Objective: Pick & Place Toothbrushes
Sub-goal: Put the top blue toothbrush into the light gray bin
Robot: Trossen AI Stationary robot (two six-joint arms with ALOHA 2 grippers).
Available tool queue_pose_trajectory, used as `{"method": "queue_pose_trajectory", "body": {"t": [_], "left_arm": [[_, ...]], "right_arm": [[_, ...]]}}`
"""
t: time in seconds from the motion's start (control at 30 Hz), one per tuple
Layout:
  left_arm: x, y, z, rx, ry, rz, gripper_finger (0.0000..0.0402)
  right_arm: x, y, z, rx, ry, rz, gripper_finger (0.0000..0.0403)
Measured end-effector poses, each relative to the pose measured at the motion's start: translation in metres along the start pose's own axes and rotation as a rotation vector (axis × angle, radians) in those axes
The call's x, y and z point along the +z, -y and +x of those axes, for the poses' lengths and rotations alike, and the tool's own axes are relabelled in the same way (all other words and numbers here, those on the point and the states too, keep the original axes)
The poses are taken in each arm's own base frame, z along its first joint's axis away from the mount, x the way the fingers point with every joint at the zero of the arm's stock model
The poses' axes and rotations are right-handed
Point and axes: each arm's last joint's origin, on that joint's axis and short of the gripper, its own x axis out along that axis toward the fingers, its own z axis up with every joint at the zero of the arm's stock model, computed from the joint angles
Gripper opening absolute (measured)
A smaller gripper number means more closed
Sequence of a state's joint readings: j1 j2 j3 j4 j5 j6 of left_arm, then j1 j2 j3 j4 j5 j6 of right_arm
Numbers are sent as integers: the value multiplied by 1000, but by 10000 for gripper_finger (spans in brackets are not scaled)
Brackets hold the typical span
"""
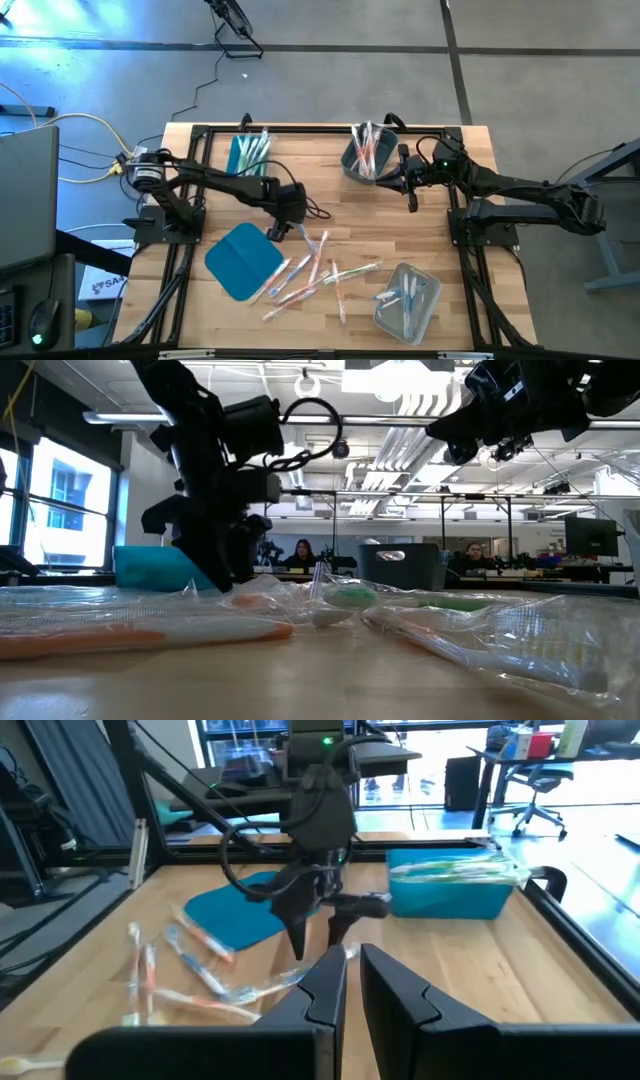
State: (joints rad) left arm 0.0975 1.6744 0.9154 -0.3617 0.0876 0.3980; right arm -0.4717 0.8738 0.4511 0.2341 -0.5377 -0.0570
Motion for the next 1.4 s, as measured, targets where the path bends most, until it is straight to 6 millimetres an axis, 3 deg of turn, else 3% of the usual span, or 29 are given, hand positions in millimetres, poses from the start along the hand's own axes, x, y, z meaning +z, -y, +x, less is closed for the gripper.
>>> {"method": "queue_pose_trajectory", "body": {"t": [0.17,0.53,0.97,1.4], "left_arm": [[-3,0,10,-21,-30,-6,195],[0,-1,10,-19,-39,-14,192],[-3,0,9,-22,-85,-95,101],[-2,0,10,-12,-66,-99,77]], "right_arm": [[-1,0,0,3,-6,4,27],[-1,0,0,3,-5,3,27],[-1,0,0,3,-6,4,27],[-1,0,0,4,-5,3,27]]}}
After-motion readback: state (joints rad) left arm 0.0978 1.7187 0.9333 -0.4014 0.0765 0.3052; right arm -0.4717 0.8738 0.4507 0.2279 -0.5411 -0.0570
